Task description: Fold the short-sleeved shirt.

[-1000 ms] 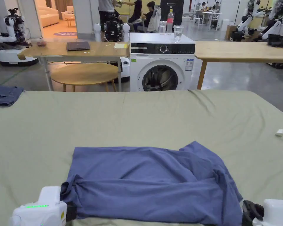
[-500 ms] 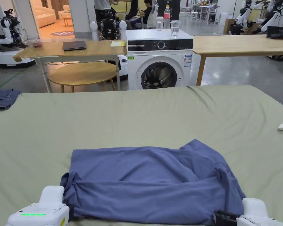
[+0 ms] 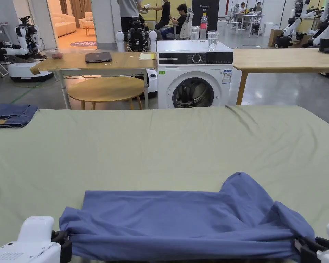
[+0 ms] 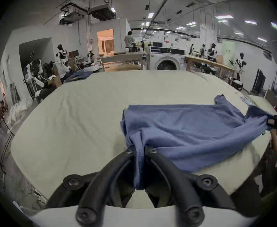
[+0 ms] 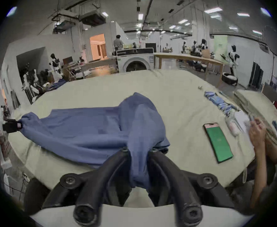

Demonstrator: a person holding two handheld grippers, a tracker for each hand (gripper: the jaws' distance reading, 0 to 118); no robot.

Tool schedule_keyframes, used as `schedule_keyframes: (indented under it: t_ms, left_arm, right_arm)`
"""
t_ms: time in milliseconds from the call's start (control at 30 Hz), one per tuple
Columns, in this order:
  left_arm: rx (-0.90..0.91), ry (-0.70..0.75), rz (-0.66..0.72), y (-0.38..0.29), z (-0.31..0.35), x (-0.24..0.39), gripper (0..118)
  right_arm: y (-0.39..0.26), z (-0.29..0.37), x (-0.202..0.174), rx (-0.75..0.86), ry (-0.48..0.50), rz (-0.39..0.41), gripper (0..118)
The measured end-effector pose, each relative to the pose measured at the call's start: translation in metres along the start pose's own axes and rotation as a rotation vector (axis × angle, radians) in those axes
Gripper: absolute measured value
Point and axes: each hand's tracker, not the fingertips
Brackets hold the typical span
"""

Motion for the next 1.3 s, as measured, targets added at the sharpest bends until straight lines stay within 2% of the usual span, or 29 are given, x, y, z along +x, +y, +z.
schedule_keyframes:
  t_ms: [133,267,300,333,367,400,433,467,500,567,700,767,833,867,900,933,967,1000,1033,1167,1300]
  left_arm:
    - [-0.09,-0.017,0.022,-0.03,0.017,0.007,3]
    - [-0.167,-0.053,0.141,-0.069,0.008,0.004,3]
    - [-0.17,-0.033,0.149,-0.075,0.009,0.004,3]
    - [-0.167,-0.014,0.139,-0.078,0.012,0.007,3]
    - [-0.159,-0.004,0.132,-0.078,0.013,0.005,8]
    - [-0.138,0.012,0.117,-0.075,0.019,0.008,33]
    - [-0.11,0.049,0.083,-0.069,0.026,0.012,65]
    - [-0.077,0.082,0.053,-0.063,0.032,0.014,94]
    - [-0.032,0.092,0.044,-0.052,0.036,0.014,110]
    - [0.084,0.085,0.038,-0.026,0.049,0.023,111]
    - [0.198,0.056,0.005,0.018,0.043,0.044,110]
    - [0.194,0.035,0.005,0.034,0.029,0.055,110]
    - [0.19,0.029,-0.008,0.045,0.018,0.068,109]
    - [0.194,0.024,-0.012,0.047,0.015,0.073,103]
    - [0.195,0.018,-0.02,0.047,0.009,0.076,80]
    - [0.17,0.005,-0.031,0.049,0.005,0.078,46]
    - [0.153,0.009,-0.032,0.048,0.001,0.078,9]
    - [0.162,0.018,-0.028,0.044,-0.003,0.077,0]
    - [0.149,0.013,-0.03,0.042,-0.004,0.075,0]
    - [0.072,0.044,0.023,0.029,-0.023,0.051,0]
    - [0.007,0.074,0.055,0.022,-0.055,0.024,0]
  right_arm:
    - [-0.026,-0.002,-0.002,-0.081,-0.009,0.026,11]
    - [-0.068,-0.033,0.0,-0.261,-0.041,0.006,11]
    - [-0.07,-0.025,-0.009,-0.292,-0.054,-0.013,12]
    - [-0.074,-0.024,-0.008,-0.292,-0.049,-0.042,14]
    - [-0.073,-0.022,-0.006,-0.277,-0.043,-0.056,24]
    - [-0.071,-0.017,-0.005,-0.263,-0.035,-0.073,53]
    - [-0.07,-0.018,-0.003,-0.237,-0.031,-0.076,82]
    - [-0.062,-0.013,-0.005,-0.202,-0.029,-0.078,100]
    - [-0.05,-0.007,-0.008,-0.155,-0.021,-0.074,105]
    - [-0.015,0.014,-0.026,-0.05,0.002,-0.064,105]
    - [0.027,0.013,-0.06,0.131,0.085,-0.063,105]
    - [0.042,0.01,-0.084,0.192,0.092,-0.028,104]
    - [0.047,-0.001,-0.105,0.26,0.083,0.04,103]
    - [0.049,-0.003,-0.113,0.269,0.078,0.073,95]
    - [0.05,-0.006,-0.121,0.265,0.071,0.112,63]
    - [0.048,-0.009,-0.129,0.232,0.092,0.134,19]
    - [0.045,-0.009,-0.135,0.215,0.087,0.151,0]
    - [0.045,-0.011,-0.134,0.228,0.097,0.167,0]
    - [0.044,-0.013,-0.133,0.205,0.129,0.173,0]
    - [0.038,-0.028,-0.121,0.176,0.101,0.169,0]
    - [0.036,-0.049,-0.108,0.125,0.099,0.13,0]
